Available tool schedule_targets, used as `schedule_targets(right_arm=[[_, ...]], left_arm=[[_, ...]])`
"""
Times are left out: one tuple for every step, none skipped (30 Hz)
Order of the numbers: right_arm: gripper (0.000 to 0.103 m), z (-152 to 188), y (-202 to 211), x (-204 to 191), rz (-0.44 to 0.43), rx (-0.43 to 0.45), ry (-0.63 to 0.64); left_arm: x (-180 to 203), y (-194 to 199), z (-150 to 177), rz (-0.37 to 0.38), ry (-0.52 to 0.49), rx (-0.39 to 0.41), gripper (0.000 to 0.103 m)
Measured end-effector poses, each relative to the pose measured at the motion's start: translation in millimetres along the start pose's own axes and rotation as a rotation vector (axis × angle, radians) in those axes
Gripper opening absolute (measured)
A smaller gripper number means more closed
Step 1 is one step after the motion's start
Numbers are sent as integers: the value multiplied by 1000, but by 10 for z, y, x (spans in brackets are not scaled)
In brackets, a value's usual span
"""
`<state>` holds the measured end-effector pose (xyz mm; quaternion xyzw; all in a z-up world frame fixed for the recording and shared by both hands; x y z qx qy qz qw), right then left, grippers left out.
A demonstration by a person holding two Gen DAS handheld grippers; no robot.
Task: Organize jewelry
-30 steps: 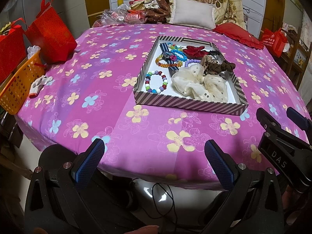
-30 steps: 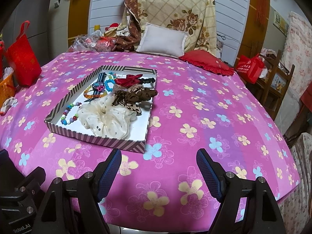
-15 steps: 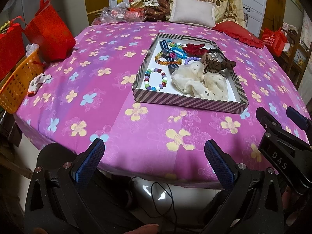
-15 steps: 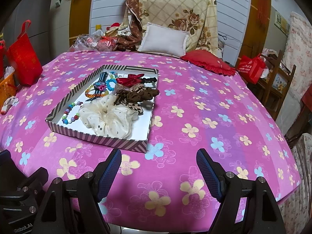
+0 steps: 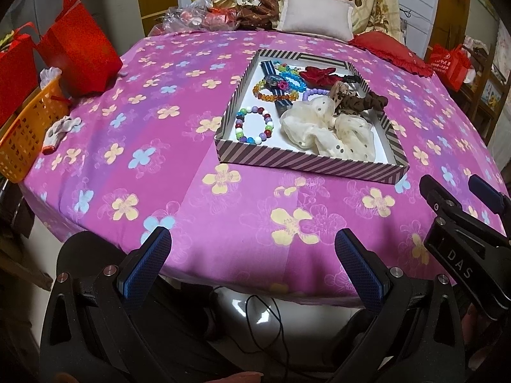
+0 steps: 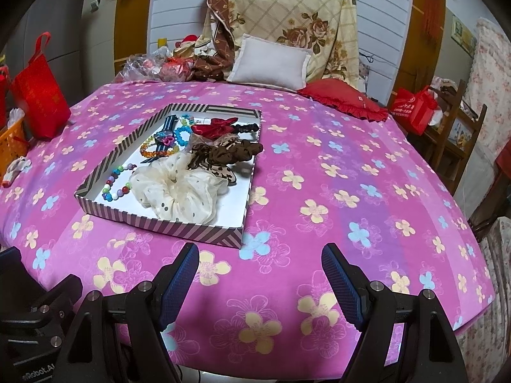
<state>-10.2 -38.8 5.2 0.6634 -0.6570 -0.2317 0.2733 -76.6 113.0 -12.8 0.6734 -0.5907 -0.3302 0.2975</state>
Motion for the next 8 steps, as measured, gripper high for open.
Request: schedule_targets(right_arm=[[77,3,-6,4,-1,-1,-1],[77,4,-11,10,-1,-3,-1],[77,8,-13,6,-2,-3,-3],[77,2,-16,25,-3,-4,-4],[77,2,-16,26,-3,-4,-5],[77,3,-17,25,-3,-3,-5],[77,2,-18,29,-3,-4,-3],[77,2,-18,31,-3,-5,-3]], left_arm=[[-6,-3,-8,2,0,-1,102],[-1,-5,-6,5,-1,-1,102],[1,-7,-8,5,-3,-3,102],[-4,-8,-17,5,-4,-3,102],[-1,-4,-17,4,-6,-2,102],[0,2,-19,3,-7,-1,102],[-4,2,-25,2,-8,0,102],[-6,3,-25,2,-8,0,102]])
Point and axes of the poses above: each gripper's, at about its wrist camera, not at the fingertips, and y roughly against the way its jaws point, x to its right, z to its underside, the point moved 7 cm from there along -y, roughly the way its jaws point, and after that the axes turned 8 degrees about -y, right-handed, at the moved point
